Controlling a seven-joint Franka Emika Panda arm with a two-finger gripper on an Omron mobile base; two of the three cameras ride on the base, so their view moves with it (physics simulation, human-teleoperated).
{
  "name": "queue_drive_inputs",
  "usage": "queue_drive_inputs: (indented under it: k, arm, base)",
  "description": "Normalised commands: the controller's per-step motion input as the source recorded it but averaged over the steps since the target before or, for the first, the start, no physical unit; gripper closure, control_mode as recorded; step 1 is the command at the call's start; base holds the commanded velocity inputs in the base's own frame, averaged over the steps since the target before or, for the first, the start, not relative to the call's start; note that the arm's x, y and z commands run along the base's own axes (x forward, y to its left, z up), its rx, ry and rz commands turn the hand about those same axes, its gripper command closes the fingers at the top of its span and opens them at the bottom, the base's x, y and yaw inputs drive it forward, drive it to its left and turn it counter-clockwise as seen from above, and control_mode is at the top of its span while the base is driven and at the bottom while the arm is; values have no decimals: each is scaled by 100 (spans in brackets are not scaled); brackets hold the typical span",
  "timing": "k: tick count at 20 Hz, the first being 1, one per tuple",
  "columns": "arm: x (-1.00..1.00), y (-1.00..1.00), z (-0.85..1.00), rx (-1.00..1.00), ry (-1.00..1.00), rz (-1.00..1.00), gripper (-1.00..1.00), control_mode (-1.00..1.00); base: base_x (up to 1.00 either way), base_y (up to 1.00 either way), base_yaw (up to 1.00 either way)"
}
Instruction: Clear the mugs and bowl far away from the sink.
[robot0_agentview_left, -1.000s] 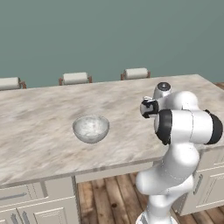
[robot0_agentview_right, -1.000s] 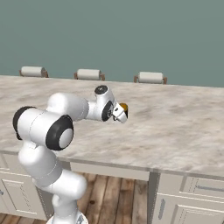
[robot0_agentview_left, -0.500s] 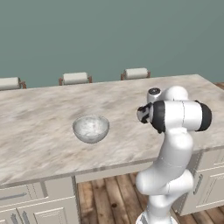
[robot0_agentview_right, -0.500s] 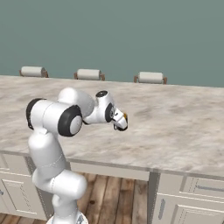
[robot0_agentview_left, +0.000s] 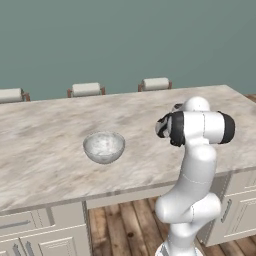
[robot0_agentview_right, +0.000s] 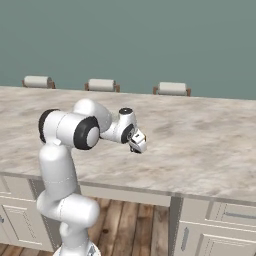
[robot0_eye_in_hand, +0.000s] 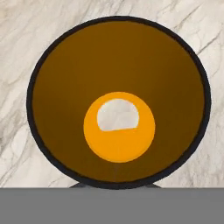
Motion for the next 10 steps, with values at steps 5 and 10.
queue_drive_inputs:
  k: [5,10]
  arm:
    - [0,-2,-1,3,0,0,-100,-100]
    - [0,0,0,0,0,0,-100,-100]
  base:
    - [0,0,0]
    - [0,0,0]
